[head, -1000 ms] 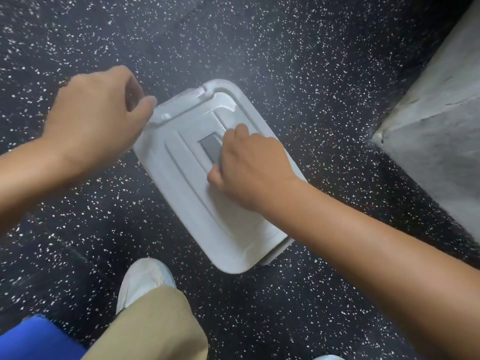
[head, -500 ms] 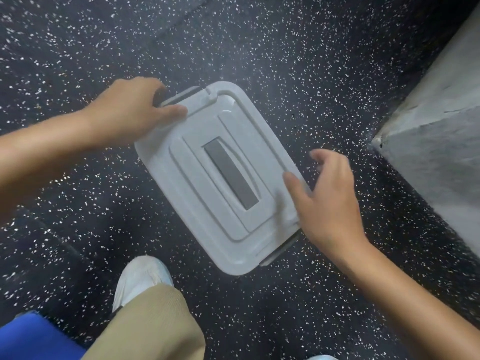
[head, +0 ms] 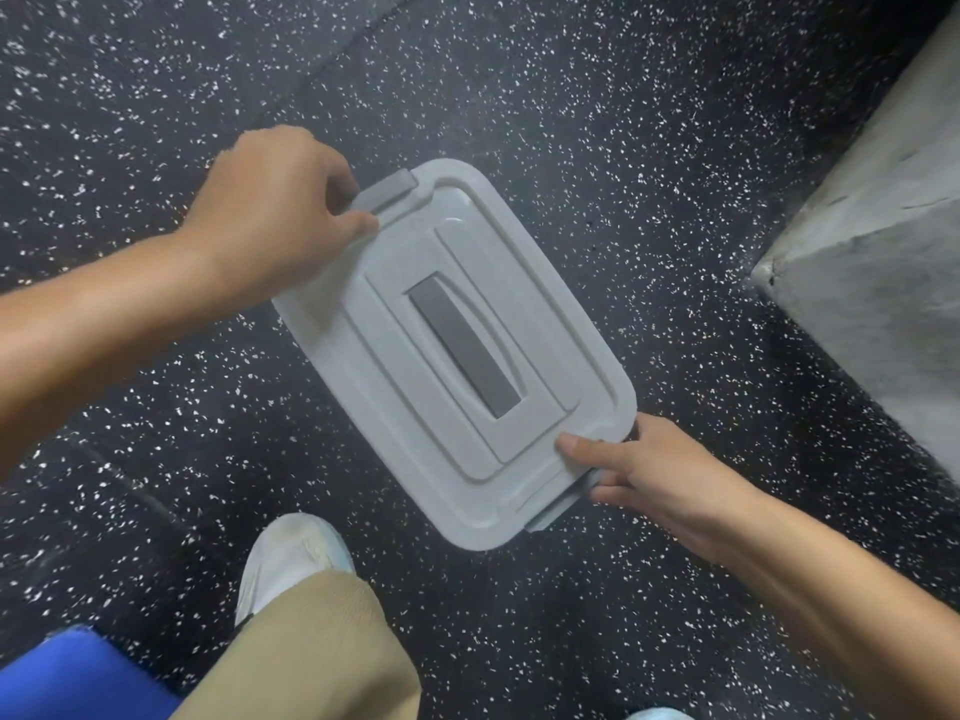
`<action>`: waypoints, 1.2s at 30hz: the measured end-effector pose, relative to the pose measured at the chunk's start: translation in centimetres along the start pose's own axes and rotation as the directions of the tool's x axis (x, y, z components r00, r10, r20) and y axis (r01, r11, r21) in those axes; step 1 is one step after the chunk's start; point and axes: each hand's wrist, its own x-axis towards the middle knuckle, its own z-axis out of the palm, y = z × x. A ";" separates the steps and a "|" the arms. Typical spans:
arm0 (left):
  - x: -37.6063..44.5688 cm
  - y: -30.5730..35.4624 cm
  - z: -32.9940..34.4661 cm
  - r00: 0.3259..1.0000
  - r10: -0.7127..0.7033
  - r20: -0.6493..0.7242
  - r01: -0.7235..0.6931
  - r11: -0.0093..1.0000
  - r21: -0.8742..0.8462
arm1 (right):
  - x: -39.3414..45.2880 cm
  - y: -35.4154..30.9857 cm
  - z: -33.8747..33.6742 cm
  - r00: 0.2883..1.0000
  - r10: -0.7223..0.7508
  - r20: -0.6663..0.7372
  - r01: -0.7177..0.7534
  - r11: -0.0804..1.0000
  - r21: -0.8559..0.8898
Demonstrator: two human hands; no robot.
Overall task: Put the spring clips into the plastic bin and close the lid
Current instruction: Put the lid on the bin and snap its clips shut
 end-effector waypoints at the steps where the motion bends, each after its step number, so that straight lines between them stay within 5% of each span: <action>1: -0.1 0.1 0.2 1.000 0.019 -0.009 -0.019 1.000 0.024 | 0.1 0.0 -0.1 1.000 -0.004 -0.003 0.004 1.000 -0.022; 22: -0.5 0.9 1.0 0.991 0.054 -0.123 -0.038 0.991 0.130 | 2.2 0.9 -0.5 0.996 0.008 -0.089 -0.022 0.987 -0.160; 36: -0.1 2.3 0.6 0.979 -0.197 -0.052 0.199 0.980 0.023 | 2.5 1.8 -0.9 0.999 -0.021 -0.032 0.019 0.998 -0.062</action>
